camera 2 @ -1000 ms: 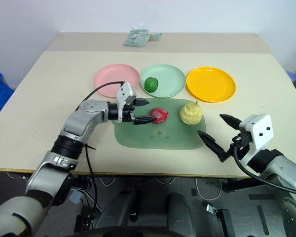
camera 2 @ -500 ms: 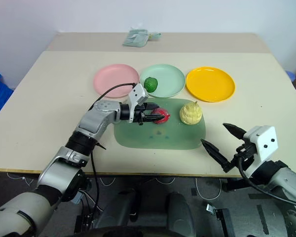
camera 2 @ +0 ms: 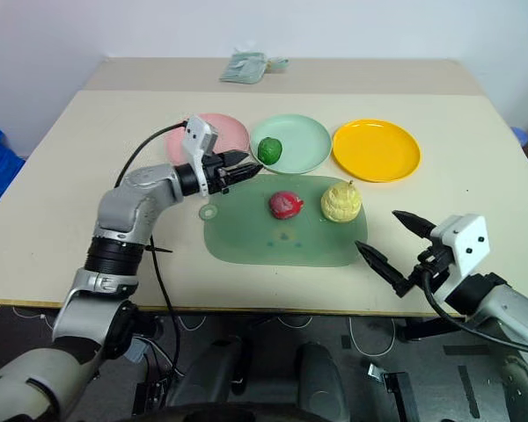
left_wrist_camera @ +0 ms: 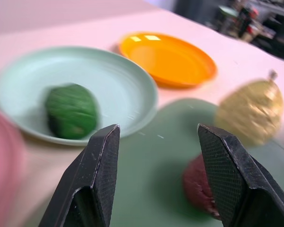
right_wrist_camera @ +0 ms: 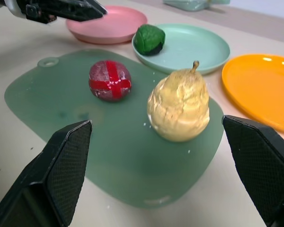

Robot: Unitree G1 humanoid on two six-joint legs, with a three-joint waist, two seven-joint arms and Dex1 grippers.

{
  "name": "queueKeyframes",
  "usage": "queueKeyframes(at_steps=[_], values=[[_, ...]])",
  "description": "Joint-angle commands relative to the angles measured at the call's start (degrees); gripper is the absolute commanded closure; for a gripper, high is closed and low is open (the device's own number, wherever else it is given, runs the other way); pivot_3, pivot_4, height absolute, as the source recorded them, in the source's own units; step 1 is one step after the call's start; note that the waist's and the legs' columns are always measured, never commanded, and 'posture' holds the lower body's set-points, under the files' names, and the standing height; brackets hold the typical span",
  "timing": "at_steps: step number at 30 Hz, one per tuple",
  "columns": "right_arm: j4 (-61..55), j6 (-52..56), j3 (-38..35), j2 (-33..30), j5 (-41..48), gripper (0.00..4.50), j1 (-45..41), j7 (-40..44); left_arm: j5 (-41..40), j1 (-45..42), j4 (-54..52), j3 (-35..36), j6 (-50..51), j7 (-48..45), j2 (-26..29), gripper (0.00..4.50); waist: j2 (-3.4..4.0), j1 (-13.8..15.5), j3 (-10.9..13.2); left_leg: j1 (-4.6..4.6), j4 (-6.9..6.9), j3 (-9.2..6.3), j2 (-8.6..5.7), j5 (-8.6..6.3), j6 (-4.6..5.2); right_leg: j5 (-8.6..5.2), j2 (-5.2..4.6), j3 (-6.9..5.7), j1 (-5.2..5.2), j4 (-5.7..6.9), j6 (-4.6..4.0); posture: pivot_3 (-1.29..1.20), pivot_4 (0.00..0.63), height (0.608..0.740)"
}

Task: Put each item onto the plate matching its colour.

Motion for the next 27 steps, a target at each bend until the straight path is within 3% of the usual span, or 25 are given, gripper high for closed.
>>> queueKeyframes(at_steps=[1, 4, 11, 22, 25, 27], values=[[0.26, -0.60, 0.78, -0.91, -0.34, 0.00, -1.95, 0.06, -2.54, 2.52, -5.24, -3.83, 1.64, -5.82, 1.42, 1.34, 0.00, 0.02, 0.00, 0.00, -0.01, 0.01, 0.00, 0.00, 0.00, 0.00, -0.01, 0.00, 0.00, 0.00, 0.00, 0.00, 0.150, 0.740], [-0.06, 0.13, 1.32, -1.03, -0.23, 0.00, -3.15, -0.52, -2.40, 2.98, -6.49, -6.73, 1.85, -9.29, 3.04, 0.03, 0.00, 0.12, 0.00, -0.01, 0.01, 0.00, 0.00, 0.00, -0.01, 0.00, -0.01, 0.00, 0.00, 0.00, -0.01, 0.00, 0.150, 0.740], [-2.08, 1.38, 1.06, -0.78, 0.24, 0.00, -2.82, -2.17, 1.05, -1.00, -0.53, -11.03, -2.06, -10.31, 1.95, 0.03, -0.01, 0.14, 0.00, -0.01, 0.01, -0.01, 0.00, 0.00, 0.00, 0.00, -0.03, 0.01, 0.02, -0.02, -0.02, 0.00, 0.150, 0.740], [-5.19, 2.25, -0.95, -0.35, 1.32, 0.00, 0.10, -4.17, 11.06, -7.17, 20.26, -16.31, -14.89, -5.81, -6.77, 0.03, -0.03, 0.06, 0.02, -0.02, 0.00, 0.00, -0.01, -0.01, 0.02, 0.00, -0.02, -0.01, 0.02, -0.04, 0.00, 0.00, 0.150, 0.740], [-5.60, 2.15, -1.36, -0.27, 1.52, 0.00, 0.82, -4.38, 11.16, -7.70, 22.12, -15.25, -15.46, -5.46, -8.17, 0.92, -0.03, 0.06, 0.02, -0.01, -0.01, 0.00, 0.00, -0.01, 0.02, 0.00, -0.01, -0.02, 0.01, -0.03, 0.00, 0.00, 0.150, 0.740], [-5.46, 1.84, -1.51, -0.15, 1.42, 0.00, 1.31, -4.28, 11.54, -7.62, 22.54, -14.70, -16.30, -4.65, -8.44, 1.86, -0.03, 0.05, 0.02, -0.01, -0.01, 0.00, 0.00, -0.01, 0.02, 0.00, -0.01, -0.02, 0.01, -0.03, 0.00, 0.00, 0.150, 0.740]])
